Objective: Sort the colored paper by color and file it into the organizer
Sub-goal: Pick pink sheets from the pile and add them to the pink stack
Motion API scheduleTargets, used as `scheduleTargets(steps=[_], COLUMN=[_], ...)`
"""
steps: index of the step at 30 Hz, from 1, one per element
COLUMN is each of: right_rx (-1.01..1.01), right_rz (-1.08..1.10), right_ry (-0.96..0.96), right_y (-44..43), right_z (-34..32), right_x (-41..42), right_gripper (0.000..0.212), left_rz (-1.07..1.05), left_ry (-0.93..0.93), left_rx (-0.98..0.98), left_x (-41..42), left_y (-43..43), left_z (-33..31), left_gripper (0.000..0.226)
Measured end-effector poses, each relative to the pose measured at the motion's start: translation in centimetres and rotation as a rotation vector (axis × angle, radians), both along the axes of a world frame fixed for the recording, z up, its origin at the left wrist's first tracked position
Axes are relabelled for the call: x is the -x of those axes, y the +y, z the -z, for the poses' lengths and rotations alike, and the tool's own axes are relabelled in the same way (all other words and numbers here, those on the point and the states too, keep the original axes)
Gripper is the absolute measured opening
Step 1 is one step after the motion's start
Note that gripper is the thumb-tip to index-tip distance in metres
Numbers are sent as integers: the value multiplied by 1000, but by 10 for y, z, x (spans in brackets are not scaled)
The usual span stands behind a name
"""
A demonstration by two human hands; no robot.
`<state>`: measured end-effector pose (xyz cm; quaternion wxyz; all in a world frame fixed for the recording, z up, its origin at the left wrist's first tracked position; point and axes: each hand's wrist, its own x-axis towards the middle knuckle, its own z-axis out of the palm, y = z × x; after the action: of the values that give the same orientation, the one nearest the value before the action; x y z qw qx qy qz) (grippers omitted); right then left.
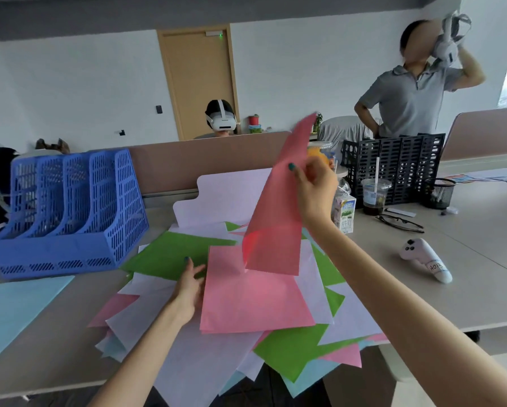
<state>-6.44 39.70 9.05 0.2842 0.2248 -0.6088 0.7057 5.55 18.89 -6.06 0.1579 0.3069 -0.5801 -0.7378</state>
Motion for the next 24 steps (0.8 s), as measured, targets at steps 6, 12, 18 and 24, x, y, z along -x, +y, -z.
scheduleTargets(steps=[6,12,18,24], right_rx=[113,41,12,-354], right_rz=[-155,-66,-291,-283], right_ry=[-466,-775,-889,-727], right_y=[0,14,2,-32], right_z=[68,132,134,121], right_x=[43,54,42,33], right_gripper=[18,15,25,20], left_rz=[28,119,119,239], left_ry=[18,-9,51,-63], left_rx=[-30,-34,82,122], left_x=[3,2,-2,-6], left_y=[-13,-6,-5,-5], left_z=[6,7,10,1], left_gripper=[71,40,30,69])
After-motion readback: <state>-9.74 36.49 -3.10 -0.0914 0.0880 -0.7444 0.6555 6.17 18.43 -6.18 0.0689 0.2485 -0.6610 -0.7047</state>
